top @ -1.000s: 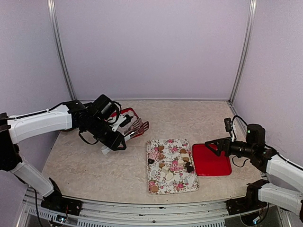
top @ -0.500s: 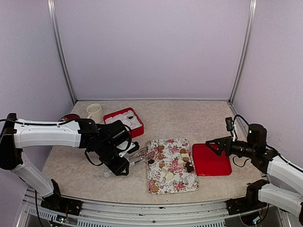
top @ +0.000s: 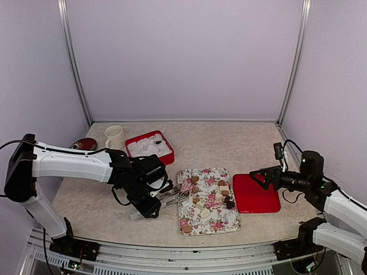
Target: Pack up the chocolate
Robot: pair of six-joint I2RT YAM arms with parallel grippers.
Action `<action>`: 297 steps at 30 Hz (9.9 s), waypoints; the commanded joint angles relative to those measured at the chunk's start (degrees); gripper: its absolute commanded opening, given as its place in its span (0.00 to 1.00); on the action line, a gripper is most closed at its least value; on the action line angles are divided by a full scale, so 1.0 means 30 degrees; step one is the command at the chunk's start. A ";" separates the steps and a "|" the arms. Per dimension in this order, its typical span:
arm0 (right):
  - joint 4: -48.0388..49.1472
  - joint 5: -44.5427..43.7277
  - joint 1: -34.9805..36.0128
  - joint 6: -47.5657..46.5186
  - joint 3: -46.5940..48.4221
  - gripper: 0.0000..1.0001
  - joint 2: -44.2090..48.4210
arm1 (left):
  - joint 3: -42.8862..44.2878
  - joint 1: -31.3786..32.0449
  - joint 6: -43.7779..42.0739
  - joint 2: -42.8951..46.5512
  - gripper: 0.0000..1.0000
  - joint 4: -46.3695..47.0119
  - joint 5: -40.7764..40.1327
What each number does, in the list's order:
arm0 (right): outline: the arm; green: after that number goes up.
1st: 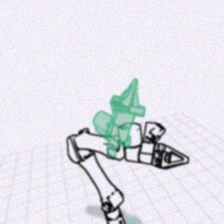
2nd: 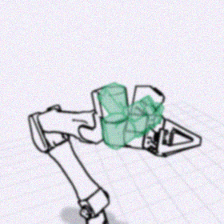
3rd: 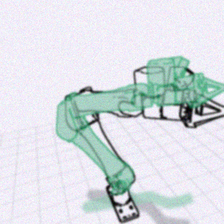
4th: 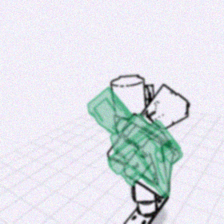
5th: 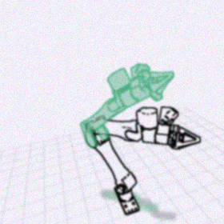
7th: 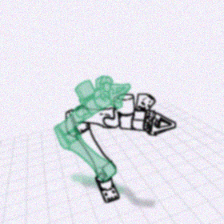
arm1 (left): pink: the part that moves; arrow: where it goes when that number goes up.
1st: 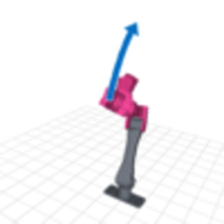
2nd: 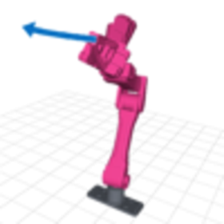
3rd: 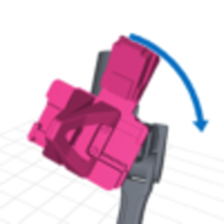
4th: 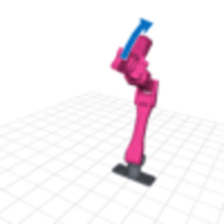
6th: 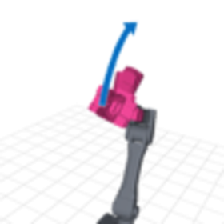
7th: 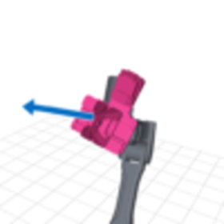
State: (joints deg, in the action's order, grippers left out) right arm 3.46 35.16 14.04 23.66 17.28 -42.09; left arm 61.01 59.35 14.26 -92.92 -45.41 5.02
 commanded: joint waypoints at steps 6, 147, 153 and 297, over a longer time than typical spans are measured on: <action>0.0050 0.0089 -0.0242 0.0061 -0.0434 1.00 0.0145 | 0.1083 0.0504 -0.0589 -0.1096 0.36 0.0427 -0.0514; -0.0995 -0.0433 -0.0285 -0.0077 0.0056 1.00 0.1011 | 0.6982 0.1539 -0.8961 -0.4947 0.37 0.0996 0.1593; -0.1223 -0.0608 -0.0284 -0.0143 0.0078 1.00 0.1254 | 0.7406 0.2406 -0.9299 -0.6422 0.36 0.0869 0.1978; 0.0246 -0.0152 -0.0344 -0.0213 0.0073 1.00 -0.0759 | 0.0531 -1.1178 -0.3813 0.1014 0.24 0.5688 0.7546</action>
State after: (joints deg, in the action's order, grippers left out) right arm 2.55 33.89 14.02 23.35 16.23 -44.10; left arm 63.29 28.03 0.21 -90.63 -31.29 23.27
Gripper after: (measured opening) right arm 0.999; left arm 0.295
